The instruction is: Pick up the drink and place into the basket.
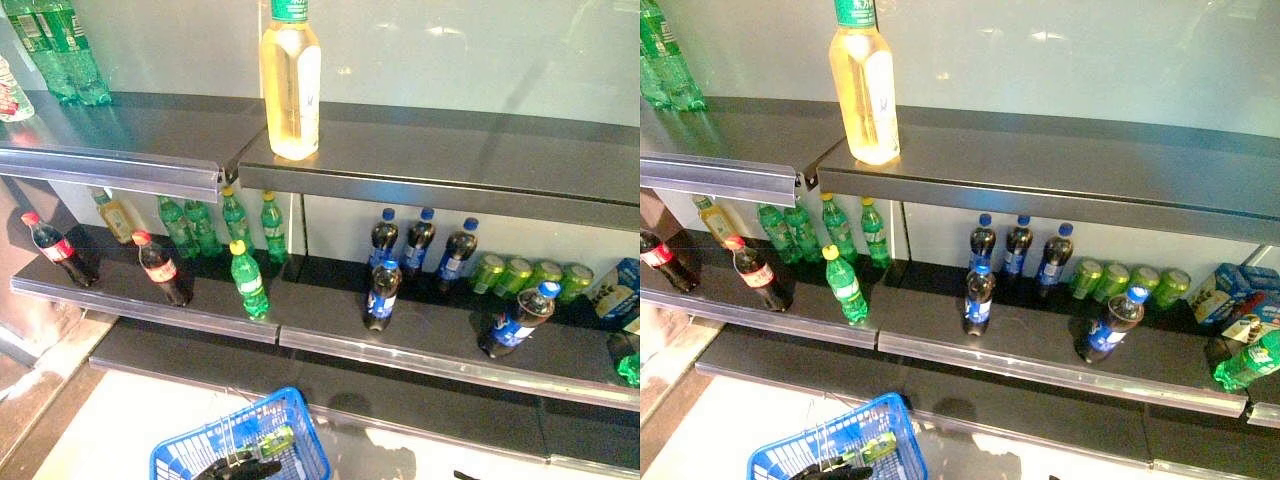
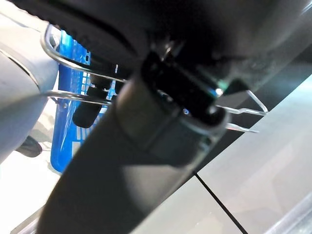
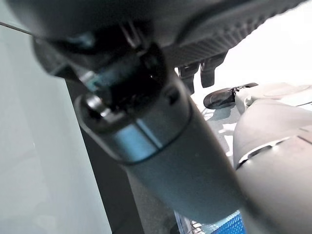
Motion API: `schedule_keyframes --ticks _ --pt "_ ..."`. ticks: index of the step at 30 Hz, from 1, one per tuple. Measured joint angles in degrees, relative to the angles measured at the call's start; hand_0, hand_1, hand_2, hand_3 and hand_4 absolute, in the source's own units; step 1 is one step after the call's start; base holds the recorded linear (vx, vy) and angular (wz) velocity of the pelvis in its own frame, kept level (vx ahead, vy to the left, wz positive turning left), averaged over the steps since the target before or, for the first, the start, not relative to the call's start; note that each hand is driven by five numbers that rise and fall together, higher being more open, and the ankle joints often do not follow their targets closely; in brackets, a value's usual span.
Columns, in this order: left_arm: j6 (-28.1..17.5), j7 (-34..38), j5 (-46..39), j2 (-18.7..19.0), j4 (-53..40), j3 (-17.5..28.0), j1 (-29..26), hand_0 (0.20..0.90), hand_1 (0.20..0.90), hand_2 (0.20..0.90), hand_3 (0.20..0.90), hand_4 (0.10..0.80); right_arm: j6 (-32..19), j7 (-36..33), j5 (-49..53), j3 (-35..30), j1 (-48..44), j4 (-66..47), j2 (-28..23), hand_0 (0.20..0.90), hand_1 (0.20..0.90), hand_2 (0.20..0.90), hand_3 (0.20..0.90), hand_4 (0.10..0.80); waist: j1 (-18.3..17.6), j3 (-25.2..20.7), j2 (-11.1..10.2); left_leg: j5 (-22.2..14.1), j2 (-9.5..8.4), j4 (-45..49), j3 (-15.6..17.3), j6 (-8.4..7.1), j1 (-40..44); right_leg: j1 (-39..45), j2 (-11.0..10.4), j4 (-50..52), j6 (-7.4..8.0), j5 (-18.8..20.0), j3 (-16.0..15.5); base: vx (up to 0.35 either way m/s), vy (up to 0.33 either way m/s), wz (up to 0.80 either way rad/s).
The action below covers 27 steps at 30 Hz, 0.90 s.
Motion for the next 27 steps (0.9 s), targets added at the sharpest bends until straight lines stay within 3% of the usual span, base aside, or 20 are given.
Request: schedule_keyframes --ticks 8,12,14,16,18,19,20,22,23,24,25,26,27 --pt "0.0 0.02 -0.11 -0.02 -0.1 -0.01 -0.01 0.3 0.3 0.3 0.2 0.1 0.0 0.09 -0.02 1.33 -0.2 -0.01 -0.2 0.9 0.9 0.9 0.9 0.8 0.33 0.35 0.79 0.06 0.53 0.01 -0.35 0.0 -0.24 0.08 0.48 -0.01 -0.24 -0.16 -0.42 -0.01 -0.089 0.03" --pt "-0.81 0.87 -0.68 -1.12 -0.2 -0.03 -0.42 0.3 0.3 0.3 0.2 0.1 0.01 0.08 -0.01 2.64 -0.66 -0.03 -1.18 0.9 0.9 0.9 0.9 0.8 1.59 0.85 2.32 0.59 1.36 1.16 -2.13 -0.29 -3.19 -1.31 1.3 -0.02 -0.65 -0.59 -2.08 -0.175 -0.091 0.17" --pt "-1.44 1.4 -1.84 -2.51 -0.49 -0.12 -1.16 0.3 0.3 0.3 0.2 0.1 0.24 0.05 -0.01 3.13 -2.29 -0.09 -2.26 0.9 0.9 0.9 0.9 0.8 2.78 1.76 3.84 1.37 1.51 1.83 -2.69 0.41 -5.53 -3.1 1.58 -0.01 -0.93 -0.12 -2.46 -0.333 0.008 0.3" --pt "-1.7 1.56 -2.66 -4.38 -0.62 -1.54 -4.96 0.3 0.3 0.3 0.2 0.1 0.56 -0.36 0.54 3.22 -4.46 0.11 -3.94 0.9 0.9 0.9 0.9 0.8 2.82 3.98 5.75 4.39 0.63 4.53 -2.32 2.43 -11.67 -4.39 1.32 0.35 -1.55 0.42 -5.98 -0.226 0.013 1.02" --pt "-1.8 1.11 -2.25 -6.08 -1.27 -2.91 -7.66 0.3 0.3 0.3 0.2 0.1 0.92 -0.94 1.47 2.81 -5.27 1.17 -4.92 0.9 0.9 0.9 0.9 0.8 2.8 6.68 7.28 10.65 -0.58 1.62 -0.79 5.55 -13.51 -3.89 0.88 -0.01 -2.66 -0.16 -9.68 -0.026 0.075 1.37" --pt "-1.86 0.99 -1.84 -6.42 -1.84 -2.92 -7.42 0.3 0.3 0.3 0.2 0.1 0.92 -1.12 1.47 2.52 -5.33 1.2 -5.0 0.9 0.9 0.9 0.9 0.8 3.1 7.06 7.7 11.57 -0.8 0.55 0.31 6.8 -13.31 -3.64 1.04 -0.01 -2.82 -0.18 -10.57 -0.018 0.097 1.06" --pt "-1.9 0.27 -1.25 -7.06 -2.68 -2.71 -6.64 0.3 0.3 0.3 0.2 0.1 0.63 -1.61 1.49 2.22 -5.12 1.22 -5.19 0.9 0.9 0.9 0.9 0.8 2.99 7.51 8.49 4.95 -0.31 0.26 5.64 11.11 -12.33 -2.6 0.96 -0.05 -3.65 0.01 -13.58 0.06 0.124 0.95" --pt "-2.0 -0.29 -0.8 -6.13 -2.65 -1.71 -6.02 0.3 0.3 0.3 0.2 0.1 -0.34 -1.87 1.51 2.33 -4.56 0.83 -4.19 0.9 0.9 0.9 0.9 0.8 2.51 7.94 4.57 4.45 -2.38 3.22 11.81 4.9 -10.02 -0.66 -3.52 -0.04 -2.73 0.15 -19.28 0.088 0.178 0.94" --pt "-1.96 -0.3 -0.27 -5.52 -2.62 -1.81 -5.86 0.3 0.3 0.3 0.2 0.1 -0.73 -1.9 1.52 2.3 -4.16 0.83 -4.05 0.9 0.9 0.9 0.9 0.8 2.46 7.96 3.32 3.34 -2.85 4.52 13.12 3.68 -8.84 -0.03 -4.82 0.0 -1.85 -0.18 -19.57 0.036 0.159 0.98" --pt "-1.94 -0.31 0.09 -5.54 -2.43 -1.82 -4.98 0.3 0.3 0.3 0.2 0.1 -1.69 -1.92 1.53 1.89 -2.81 0.42 -4.57 0.9 0.9 0.9 0.9 0.8 0.88 7.8 3.07 2.59 -2.23 6.61 15.72 4.51 -7.49 1.68 -5.07 0.38 -1.16 -0.57 -19.83 0.117 0.28 1.37" --pt "-1.85 -0.39 0.72 -6.07 -2.36 -2.37 -4.68 0.3 0.3 0.3 0.2 0.1 -2.19 -2.04 1.55 0.91 -1.04 0.14 -5.33 0.9 0.9 0.9 0.9 0.8 -0.62 6.87 4.01 1.98 -2.28 6.39 16.88 5.41 -6.47 2.7 -4.26 0.9 0.17 -1.57 -20.08 0.107 0.18 1.43" --pt "-1.84 -0.57 0.83 -6.34 -2.41 -2.6 -4.6 0.3 0.3 0.3 0.2 0.1 -2.31 -2.3 1.56 0.41 -0.41 0.22 -5.73 0.9 0.9 0.9 0.9 0.8 -0.82 6.44 4.54 1.25 -2.68 5.49 16.95 5.69 -6.49 2.62 -4.25 1.52 0.48 -1.88 -19.76 0.195 0.267 1.56" --pt "-2.06 -1.57 1.24 -6.23 -2.56 -2.63 -4.88 0.3 0.3 0.3 0.2 0.1 -2.32 -2.65 1.56 -0.76 0.24 0.82 -5.39 0.9 0.9 0.9 0.9 0.8 -1.08 6.42 3.99 1.73 -4.63 2.15 16.03 5.9 -6.42 1.9 -5.56 3.27 1.68 -3.64 -17.57 0.16 0.152 1.12"
